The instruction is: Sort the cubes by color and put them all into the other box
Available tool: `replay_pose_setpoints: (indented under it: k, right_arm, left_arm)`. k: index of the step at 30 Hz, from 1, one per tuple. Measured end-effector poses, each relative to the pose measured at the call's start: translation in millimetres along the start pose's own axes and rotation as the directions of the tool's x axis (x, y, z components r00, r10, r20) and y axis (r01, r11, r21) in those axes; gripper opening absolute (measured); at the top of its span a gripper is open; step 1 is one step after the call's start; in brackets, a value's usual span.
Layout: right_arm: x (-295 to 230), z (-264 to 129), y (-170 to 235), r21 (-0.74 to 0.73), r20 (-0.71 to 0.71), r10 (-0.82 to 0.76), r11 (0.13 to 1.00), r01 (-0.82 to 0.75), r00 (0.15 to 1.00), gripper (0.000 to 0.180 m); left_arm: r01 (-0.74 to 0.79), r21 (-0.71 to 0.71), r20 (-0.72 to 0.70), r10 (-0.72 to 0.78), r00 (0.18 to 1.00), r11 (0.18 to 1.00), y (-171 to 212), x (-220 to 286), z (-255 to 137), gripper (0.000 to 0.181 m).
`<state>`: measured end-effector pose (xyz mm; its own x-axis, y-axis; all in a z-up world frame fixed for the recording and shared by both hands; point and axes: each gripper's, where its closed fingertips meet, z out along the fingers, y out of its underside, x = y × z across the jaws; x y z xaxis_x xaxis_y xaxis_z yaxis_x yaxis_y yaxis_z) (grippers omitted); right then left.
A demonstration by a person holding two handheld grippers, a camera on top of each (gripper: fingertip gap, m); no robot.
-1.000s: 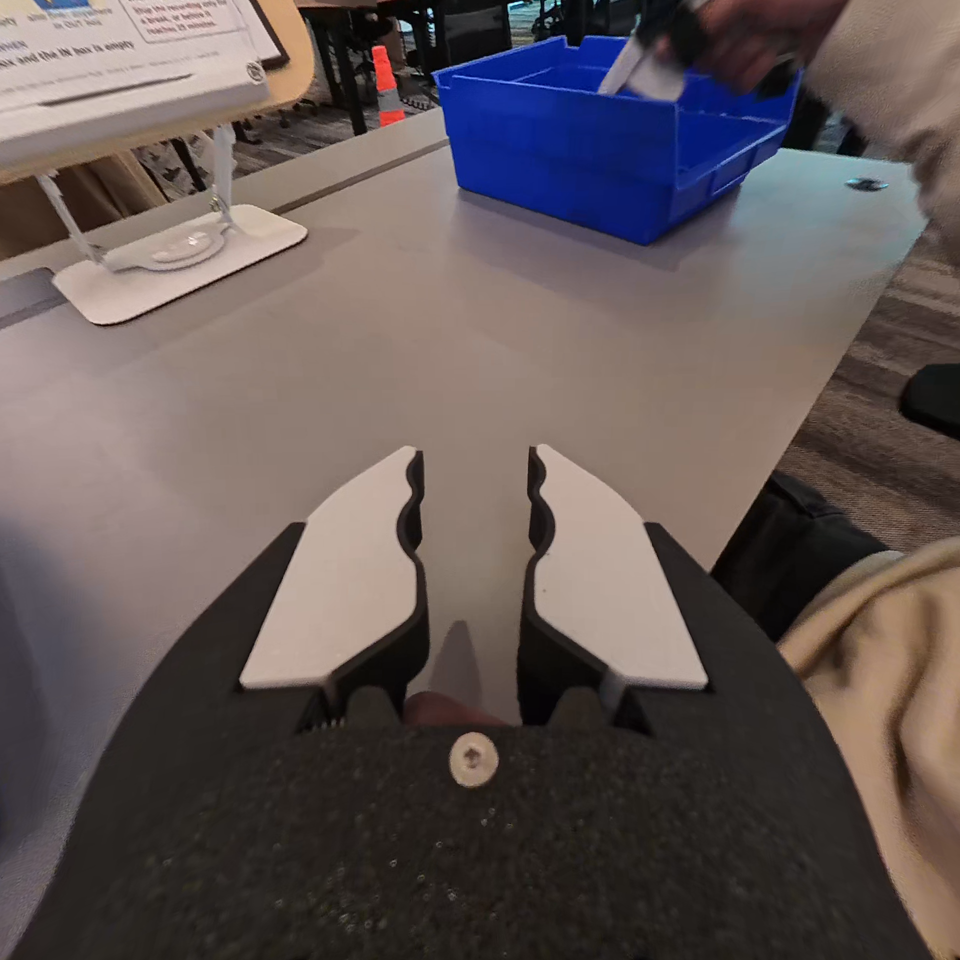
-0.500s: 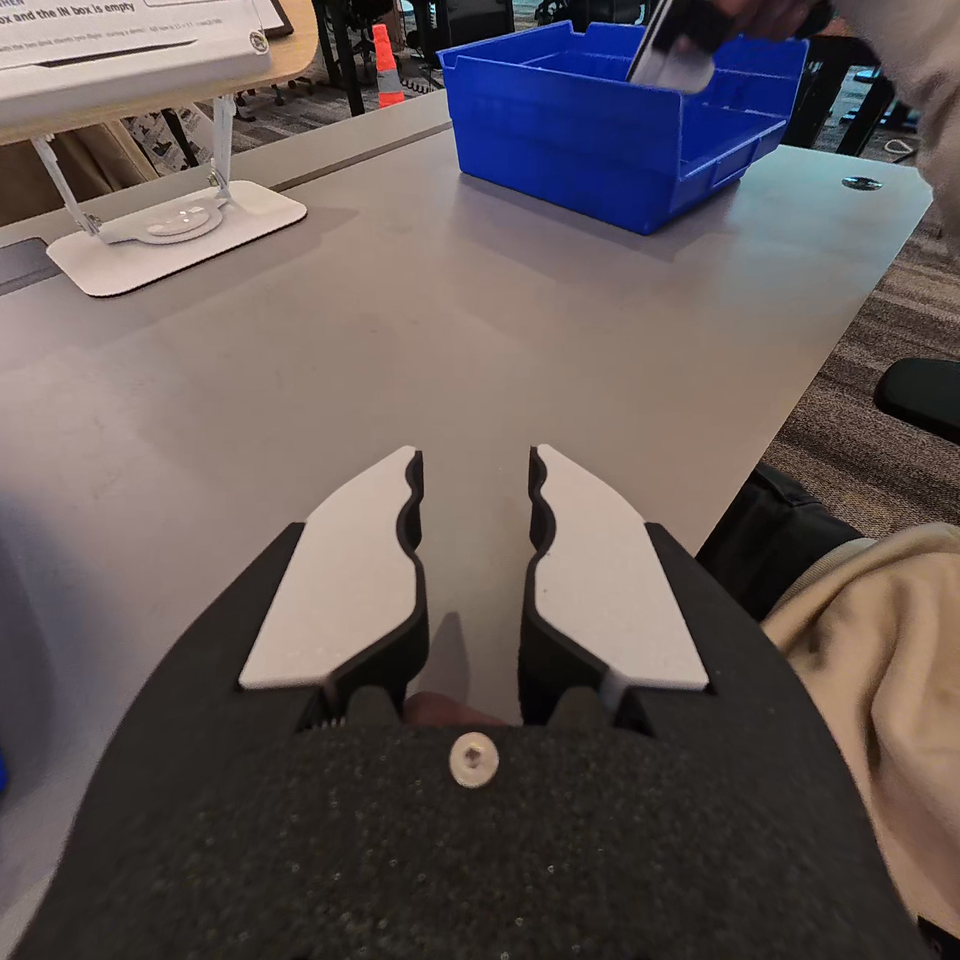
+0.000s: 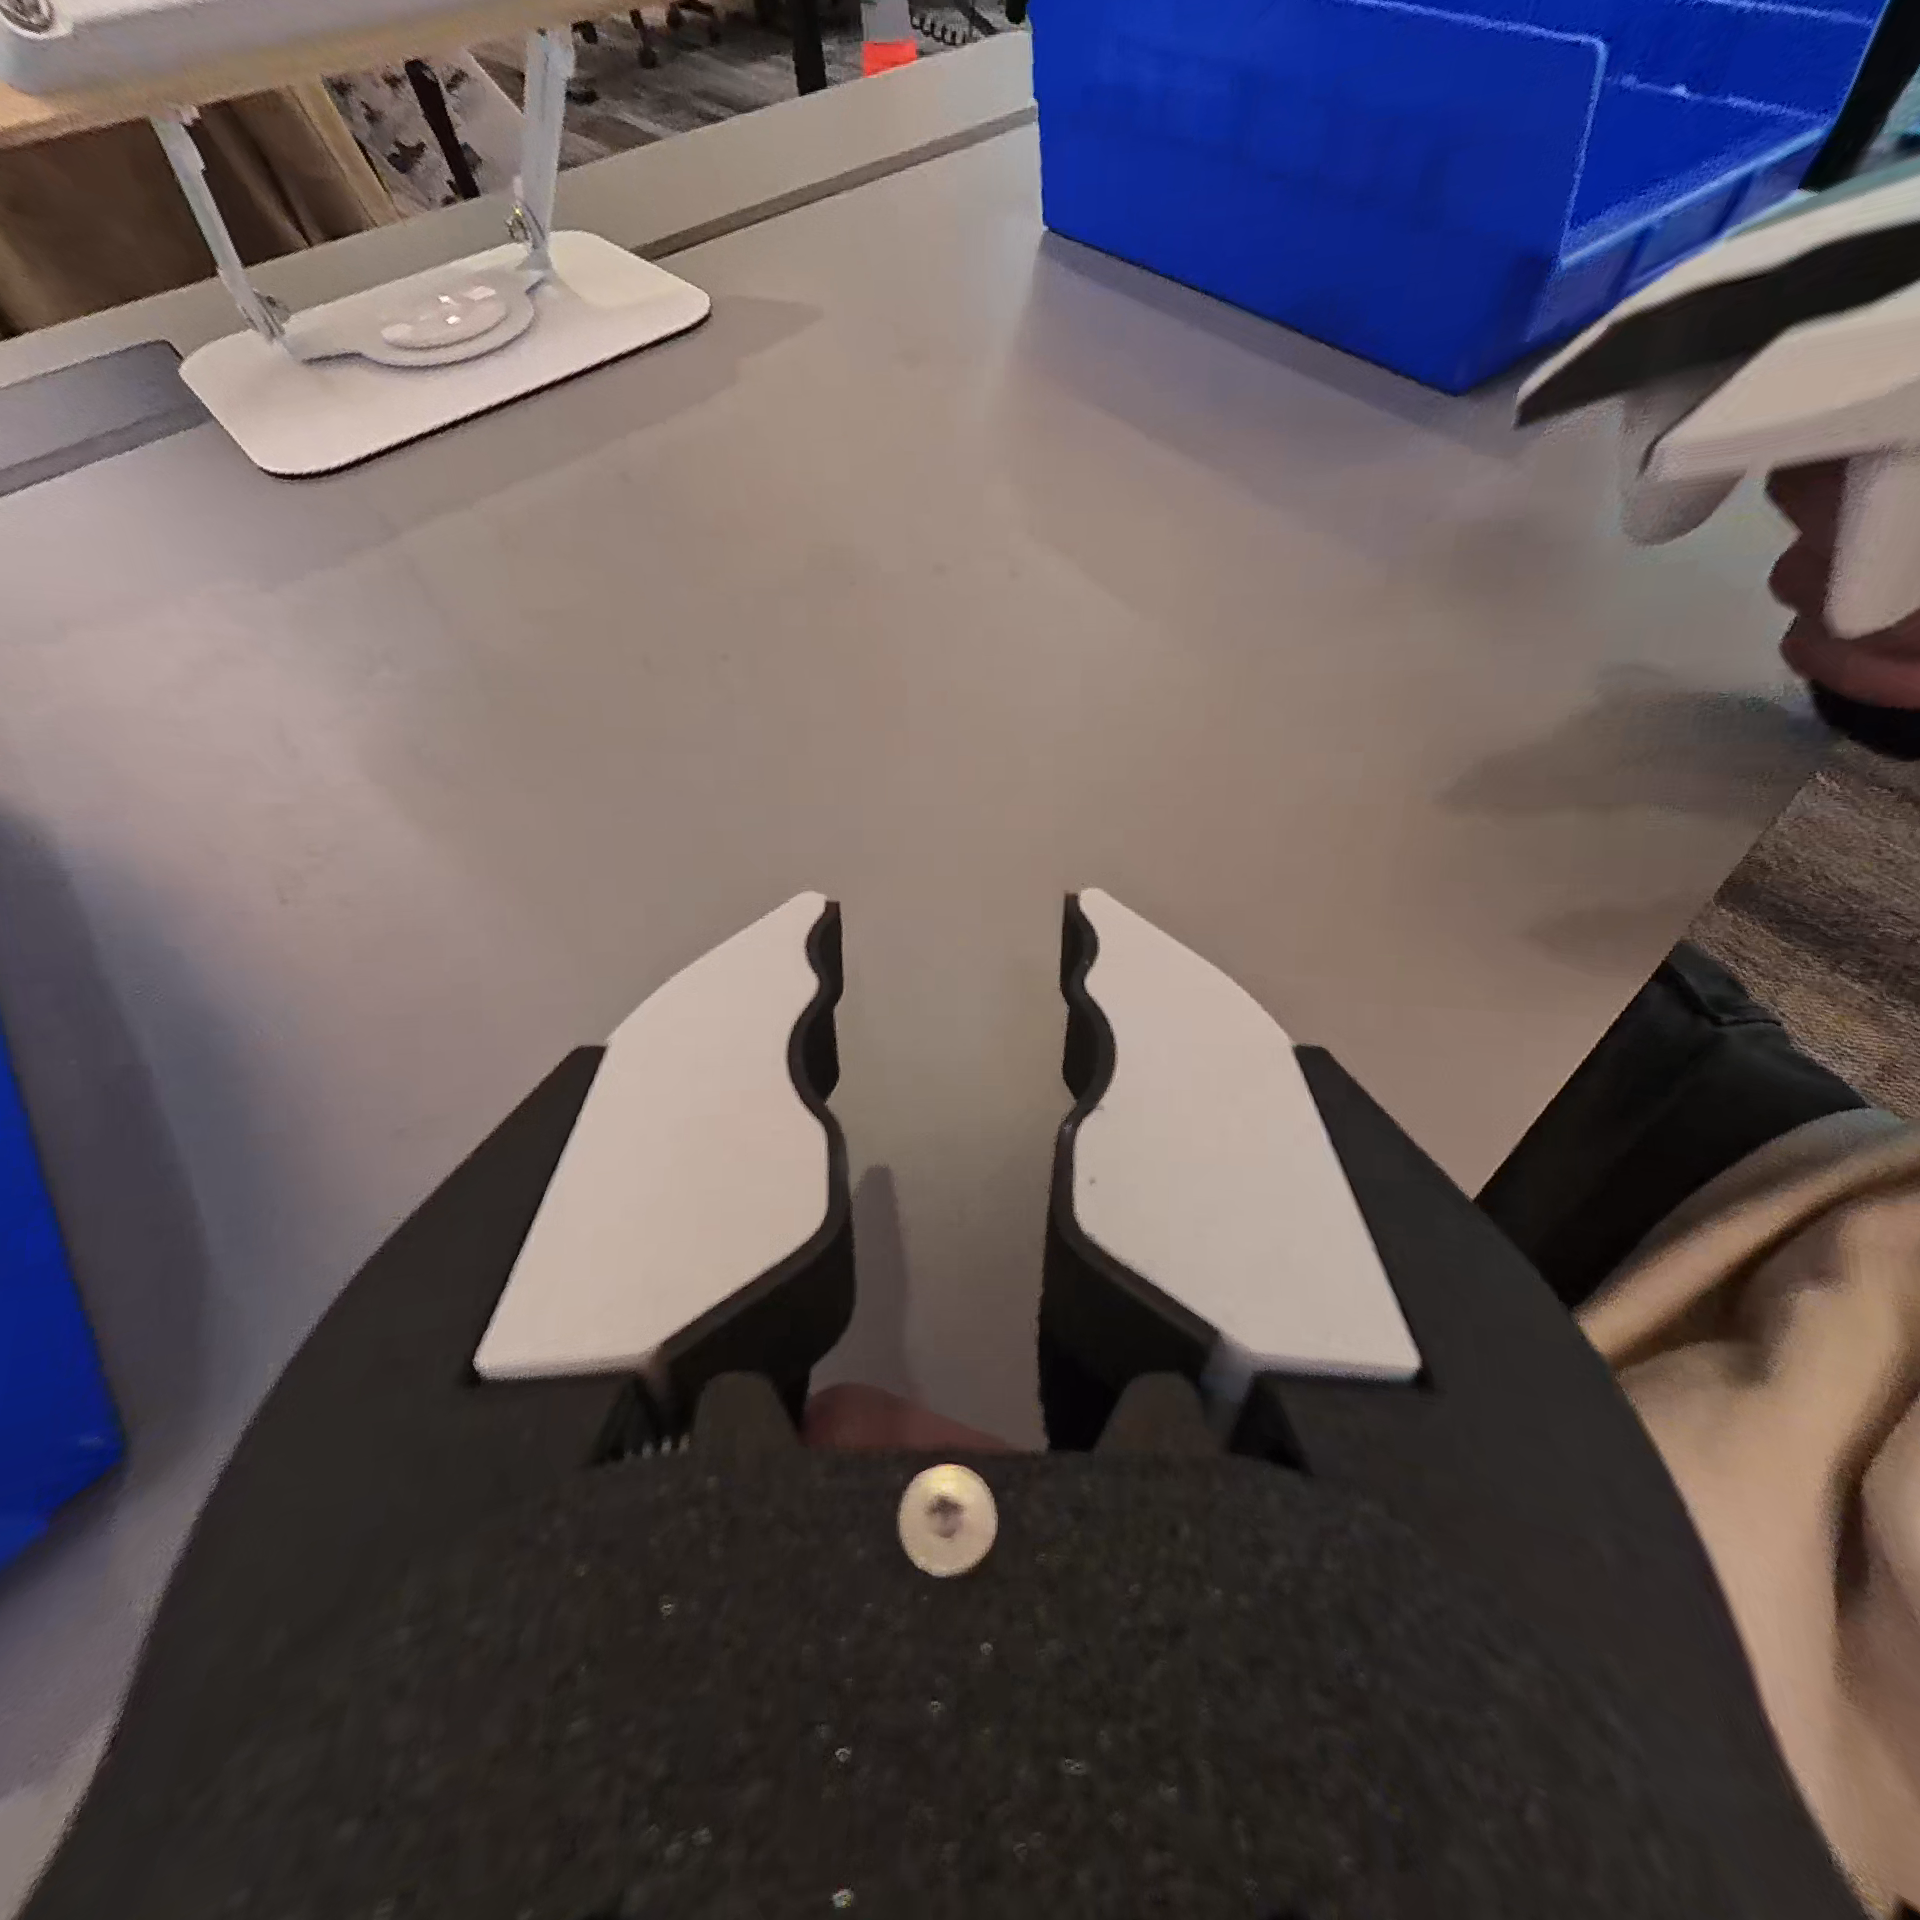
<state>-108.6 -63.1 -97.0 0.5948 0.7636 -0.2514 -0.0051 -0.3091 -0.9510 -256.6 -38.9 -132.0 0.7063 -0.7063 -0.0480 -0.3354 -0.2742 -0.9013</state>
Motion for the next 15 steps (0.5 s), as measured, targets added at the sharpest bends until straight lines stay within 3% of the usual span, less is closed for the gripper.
replay_pose_setpoints:
  k: [4,9,13,15]
  right_arm:
    - [-5.7,13.8,18.6,-0.08,0.038,0.0,0.997,0.003,0.999,0.034]
    - [-6.8,8.6,13.9,-0.045,0.084,0.036,0.998,-0.032,0.996,0.033]
    - [-0.8,8.2,11.4,-0.044,0.097,0.075,0.996,-0.071,0.992,0.033]
    - [-0.1,10.6,12.0,-0.05,0.106,0.1,0.994,-0.095,0.989,0.033]
  left_arm:
    - [-0.011,-0.015,0.011,0.012,1.0,1.0,-10.9,-19.4,-22.6,0.043]
    - [0.072,0.029,0.231,-0.077,0.97,0.997,-51.0,-127.4,-77.0,0.04]
    - [-0.027,-0.211,0.38,0.108,0.919,0.977,-39.0,-238.4,-69.1,0.046]
    - [0.04,-0.312,0.376,0.085,0.923,0.949,-20.0,-285.7,-42.8,0.048]
